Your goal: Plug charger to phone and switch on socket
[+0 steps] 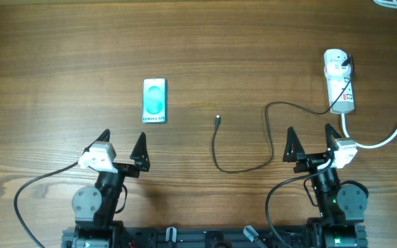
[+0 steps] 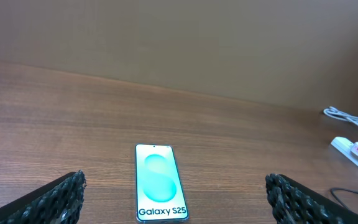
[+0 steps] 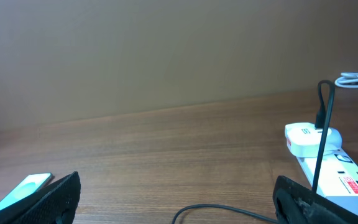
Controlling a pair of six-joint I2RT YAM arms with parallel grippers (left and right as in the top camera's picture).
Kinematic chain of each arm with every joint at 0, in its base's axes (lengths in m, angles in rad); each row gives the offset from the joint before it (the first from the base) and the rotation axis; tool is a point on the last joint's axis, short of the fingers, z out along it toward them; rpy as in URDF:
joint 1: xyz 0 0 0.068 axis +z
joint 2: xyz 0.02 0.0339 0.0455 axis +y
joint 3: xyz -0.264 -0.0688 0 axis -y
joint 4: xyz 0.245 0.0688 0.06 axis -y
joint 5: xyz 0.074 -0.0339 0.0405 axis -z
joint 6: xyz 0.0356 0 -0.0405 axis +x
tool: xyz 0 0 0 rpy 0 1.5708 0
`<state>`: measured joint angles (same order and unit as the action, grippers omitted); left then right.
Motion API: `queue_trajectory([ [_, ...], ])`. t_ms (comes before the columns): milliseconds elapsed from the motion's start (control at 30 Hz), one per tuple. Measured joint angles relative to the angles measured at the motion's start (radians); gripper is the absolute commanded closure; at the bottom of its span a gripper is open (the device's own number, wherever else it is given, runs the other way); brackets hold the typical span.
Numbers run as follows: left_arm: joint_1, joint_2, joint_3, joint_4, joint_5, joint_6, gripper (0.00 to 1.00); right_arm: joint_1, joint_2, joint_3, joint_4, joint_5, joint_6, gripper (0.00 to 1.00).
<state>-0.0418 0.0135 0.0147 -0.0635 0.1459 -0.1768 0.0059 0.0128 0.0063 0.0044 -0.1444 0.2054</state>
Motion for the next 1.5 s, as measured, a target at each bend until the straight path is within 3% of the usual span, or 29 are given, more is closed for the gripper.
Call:
queue_trajectory([
  [167, 0.051, 0.094, -0.001, -0.001, -0.004, 0.000, 0.00, 0.000, 0.071, 0.000, -0.002, 0.001, 0.000, 0.00],
  [1367, 0.051, 0.094, -0.001, 0.000, -0.003, 0.000, 0.00, 0.000, 0.071, 0.000, -0.002, 0.001, 0.000, 0.00],
  [1500, 0.051, 0.094, -0.003, 0.061, 0.051, 0.000, 0.00, 0.000, 0.071, 0.000, -0.002, 0.001, 0.000, 0.00],
])
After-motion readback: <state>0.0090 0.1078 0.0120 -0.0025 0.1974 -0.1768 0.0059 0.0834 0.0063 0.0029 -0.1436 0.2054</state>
